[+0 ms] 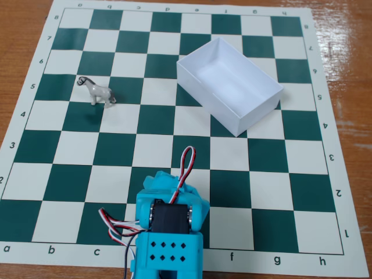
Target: Grab the toy horse and put it in the box.
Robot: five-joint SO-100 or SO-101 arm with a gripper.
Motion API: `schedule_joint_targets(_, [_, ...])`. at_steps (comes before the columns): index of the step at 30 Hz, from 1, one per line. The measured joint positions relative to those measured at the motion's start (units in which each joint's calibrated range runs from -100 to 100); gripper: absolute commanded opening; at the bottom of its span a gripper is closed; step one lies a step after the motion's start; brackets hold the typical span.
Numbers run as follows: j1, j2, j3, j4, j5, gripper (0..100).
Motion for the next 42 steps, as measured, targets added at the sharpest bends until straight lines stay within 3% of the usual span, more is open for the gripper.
schedule_joint_targets(42, [0.8, -0.2, -0.8, 1.1, -0.1, 29])
